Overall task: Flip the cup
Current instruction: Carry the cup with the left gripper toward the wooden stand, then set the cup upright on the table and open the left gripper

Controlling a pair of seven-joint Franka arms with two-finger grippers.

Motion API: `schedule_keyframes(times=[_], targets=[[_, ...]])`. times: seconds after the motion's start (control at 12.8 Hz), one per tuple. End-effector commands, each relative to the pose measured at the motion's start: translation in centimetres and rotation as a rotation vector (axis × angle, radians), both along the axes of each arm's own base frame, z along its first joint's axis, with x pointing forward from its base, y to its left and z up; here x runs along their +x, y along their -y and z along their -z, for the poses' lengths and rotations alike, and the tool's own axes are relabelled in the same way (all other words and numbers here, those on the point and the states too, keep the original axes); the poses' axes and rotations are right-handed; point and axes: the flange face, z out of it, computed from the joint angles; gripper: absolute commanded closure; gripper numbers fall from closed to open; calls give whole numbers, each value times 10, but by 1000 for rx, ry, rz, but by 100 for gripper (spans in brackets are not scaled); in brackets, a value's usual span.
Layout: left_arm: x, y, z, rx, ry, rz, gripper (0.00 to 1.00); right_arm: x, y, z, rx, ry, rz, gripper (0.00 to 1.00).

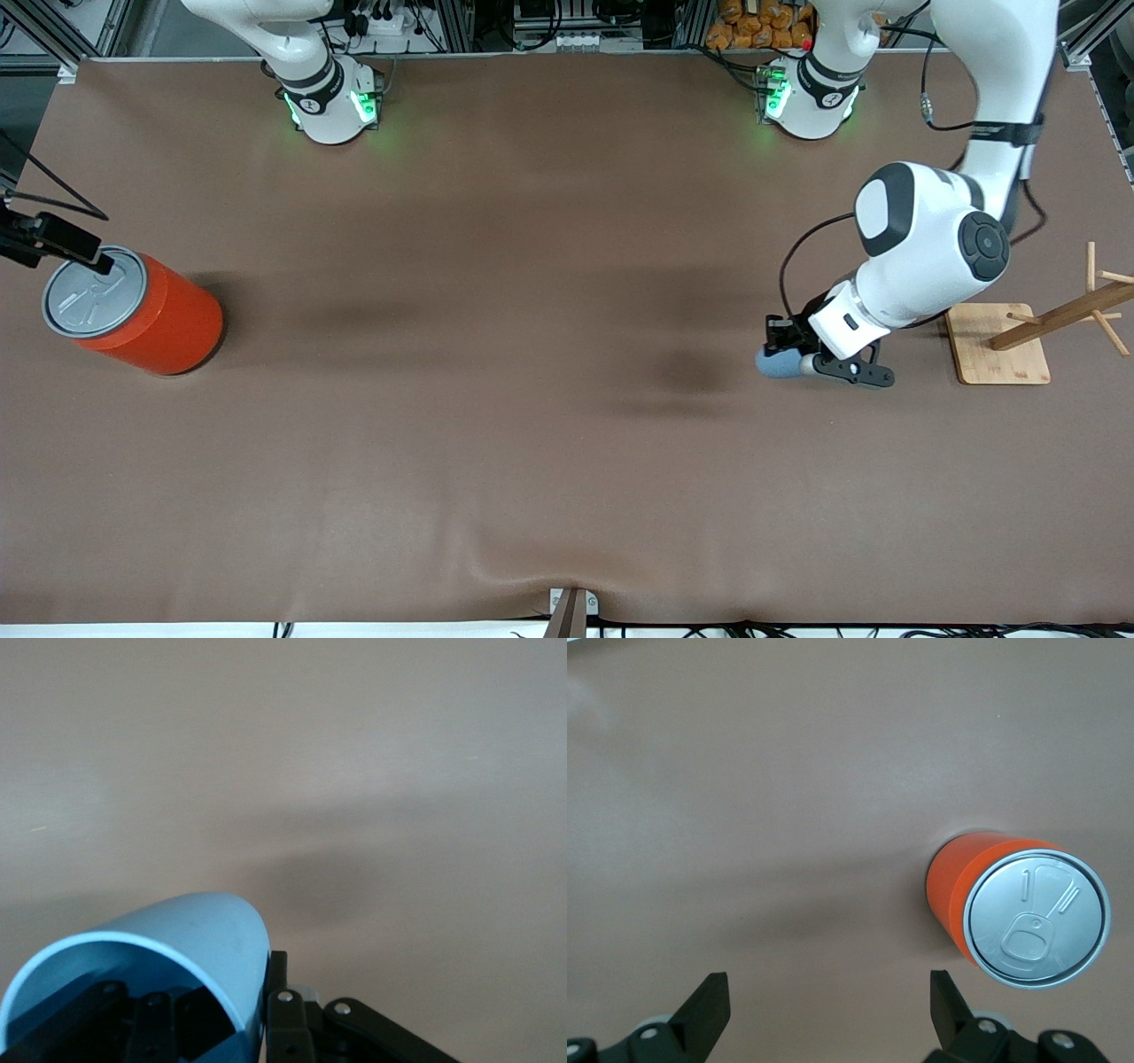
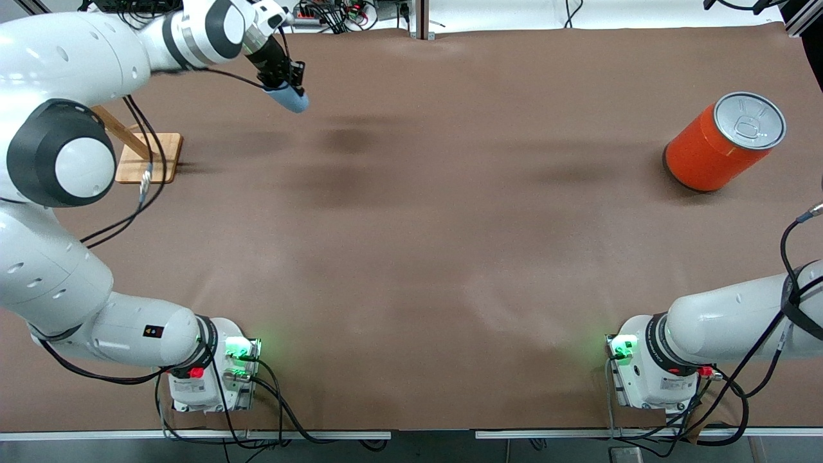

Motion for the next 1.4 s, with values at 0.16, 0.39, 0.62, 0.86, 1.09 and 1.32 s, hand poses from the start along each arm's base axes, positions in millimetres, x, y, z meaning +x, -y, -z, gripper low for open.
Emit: schedule_keyframes(times=[0.16, 0.39, 0.62, 0.86, 1.09, 1.32], targets=[[11, 8, -17, 274, -38, -7, 100, -6, 6, -26, -29, 33, 12, 0], [11, 20, 37, 407, -73, 12, 100, -12, 5, -48, -28, 38, 8, 0], [14, 18, 69, 422, -106, 15, 100, -14, 2, -50, -27, 24, 0, 0], [14, 28, 88, 397, -91, 21, 100, -15, 2, -56, -35, 35, 0, 0], [16, 22, 97, 347, -23, 3, 100, -15, -1, -55, -49, 31, -27, 0], [6, 22, 115, 324, -15, 4, 100, -16, -2, -50, -48, 8, -34, 0]])
